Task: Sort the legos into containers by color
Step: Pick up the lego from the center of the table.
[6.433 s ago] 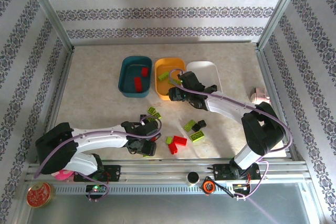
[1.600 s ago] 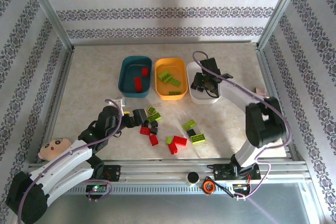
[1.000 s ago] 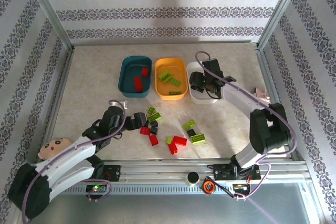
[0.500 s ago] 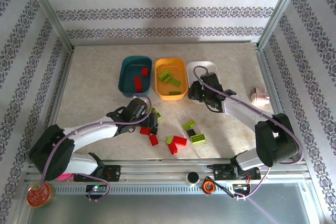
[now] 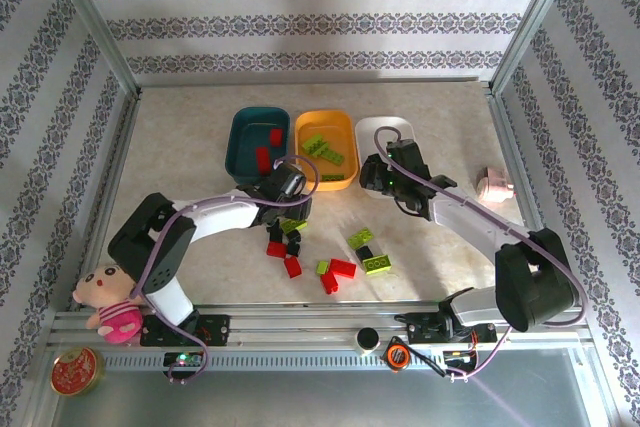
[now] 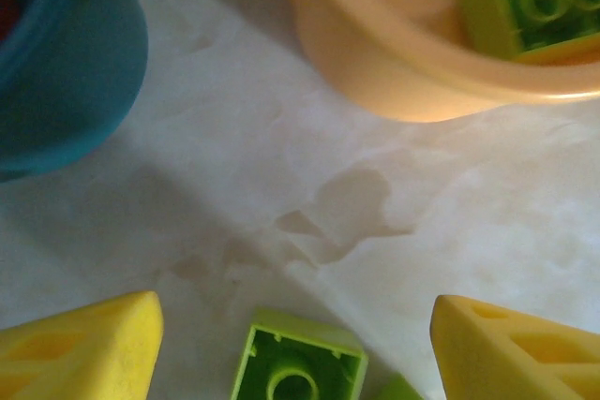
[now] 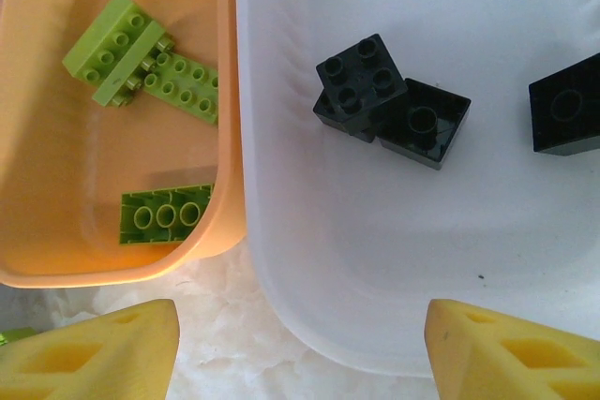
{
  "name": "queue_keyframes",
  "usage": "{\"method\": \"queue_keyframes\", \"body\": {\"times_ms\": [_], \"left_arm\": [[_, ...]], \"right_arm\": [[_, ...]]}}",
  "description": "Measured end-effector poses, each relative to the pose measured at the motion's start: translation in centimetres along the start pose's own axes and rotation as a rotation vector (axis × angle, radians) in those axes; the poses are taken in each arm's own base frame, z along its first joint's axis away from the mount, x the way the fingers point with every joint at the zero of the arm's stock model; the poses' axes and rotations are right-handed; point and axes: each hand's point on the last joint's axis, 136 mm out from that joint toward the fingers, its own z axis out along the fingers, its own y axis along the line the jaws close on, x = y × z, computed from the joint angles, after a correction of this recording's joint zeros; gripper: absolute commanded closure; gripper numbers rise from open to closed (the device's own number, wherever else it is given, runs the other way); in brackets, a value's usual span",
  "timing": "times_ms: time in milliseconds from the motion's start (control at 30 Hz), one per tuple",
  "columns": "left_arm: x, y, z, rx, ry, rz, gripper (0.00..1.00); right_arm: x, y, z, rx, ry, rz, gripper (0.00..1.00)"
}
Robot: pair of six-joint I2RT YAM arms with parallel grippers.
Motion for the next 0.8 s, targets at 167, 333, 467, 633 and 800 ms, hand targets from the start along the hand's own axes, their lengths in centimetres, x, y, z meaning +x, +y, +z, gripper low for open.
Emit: {"method": "queue_keyframes", "body": {"times_ms": [167,333,467,633,800], "left_arm": [[1.1,0.4,1.0,-0.013,0.045,0.008,0.33],[1.3,0.1,1.1,0.003,0.055,0.008,0.52],[1.4,-0.2,1.1,0.020,0.061,0.001,0.60],[1.4,-0.5,0.6,0.043,0.059,-0.009,0.64],[-1.7,-1.7,-3.9,0.133,-0.048,-0.041,0.62]], "right_arm": [[-0.8,0.1,-1.3,-0.018,-0.039,0.006,0.30],[-1.1,0.3,-1.8,-0.027,-0.054,0.006,0.30],[-1.1,0.3,-1.8,-0.027,-0.053,0.006,0.30],[-0.5,0.0,-1.9,-0.023,-0.048,0.006,0.30],[-0.3,-0.4,-2.7,-0.027,-0.062,0.011,0.30]]}}
